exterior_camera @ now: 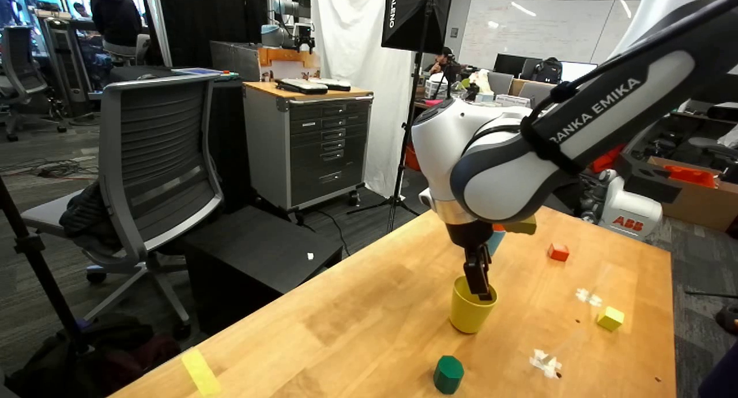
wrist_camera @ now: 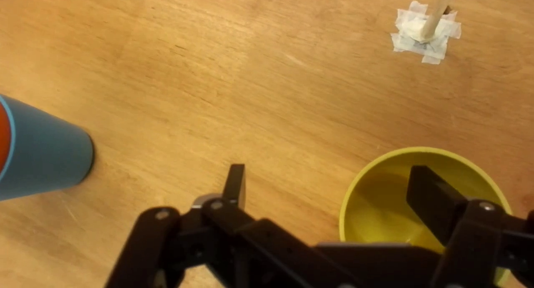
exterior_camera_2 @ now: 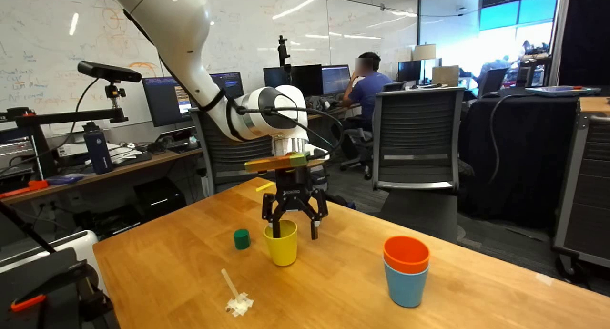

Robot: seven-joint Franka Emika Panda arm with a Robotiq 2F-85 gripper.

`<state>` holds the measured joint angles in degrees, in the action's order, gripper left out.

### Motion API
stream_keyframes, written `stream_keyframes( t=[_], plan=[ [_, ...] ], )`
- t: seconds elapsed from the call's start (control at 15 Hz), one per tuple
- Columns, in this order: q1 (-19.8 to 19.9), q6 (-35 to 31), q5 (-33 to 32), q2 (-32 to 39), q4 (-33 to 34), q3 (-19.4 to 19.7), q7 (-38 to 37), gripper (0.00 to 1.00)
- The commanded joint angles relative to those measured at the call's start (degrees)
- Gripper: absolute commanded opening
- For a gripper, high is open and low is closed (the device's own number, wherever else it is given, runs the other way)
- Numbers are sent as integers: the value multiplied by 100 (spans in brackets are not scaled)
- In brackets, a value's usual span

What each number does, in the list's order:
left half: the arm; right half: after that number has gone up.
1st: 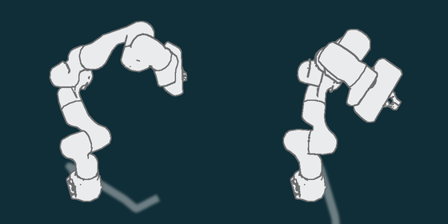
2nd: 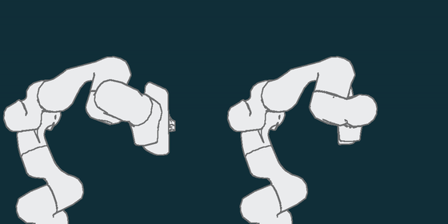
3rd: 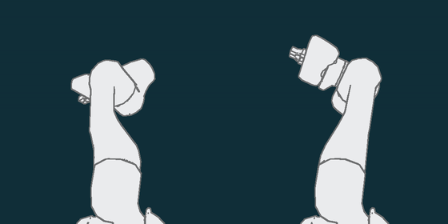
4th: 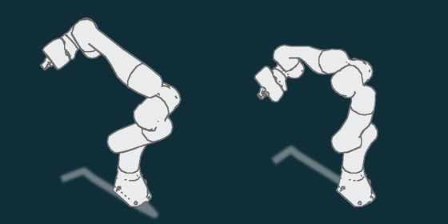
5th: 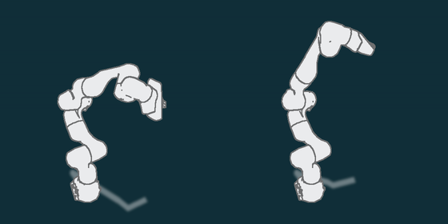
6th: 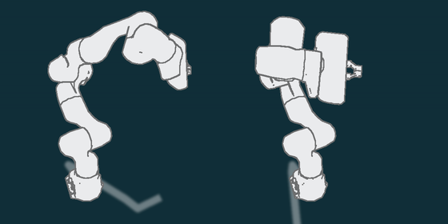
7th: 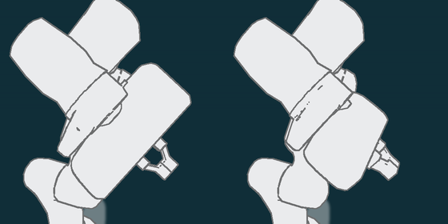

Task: Put the orange cup into the blue cup then the yellow cup into the orange cup

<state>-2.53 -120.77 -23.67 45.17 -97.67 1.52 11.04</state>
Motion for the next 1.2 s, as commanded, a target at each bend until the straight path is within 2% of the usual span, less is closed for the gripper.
stream_keyframes(
  t=[0.0,0.13,0.2,0.4,0.73,1.13],
  plan=[
    [21,26,77,248,377,-28,149,74],
    [33,-5,78,333,475,-18,154,70],
    [37,-14,78,363,515,-12,152,64],
    [63,-8,97,453,627,3,140,37],
    [117,12,126,542,737,13,136,1],
    [141,28,165,486,798,35,81,2]
  ],
)
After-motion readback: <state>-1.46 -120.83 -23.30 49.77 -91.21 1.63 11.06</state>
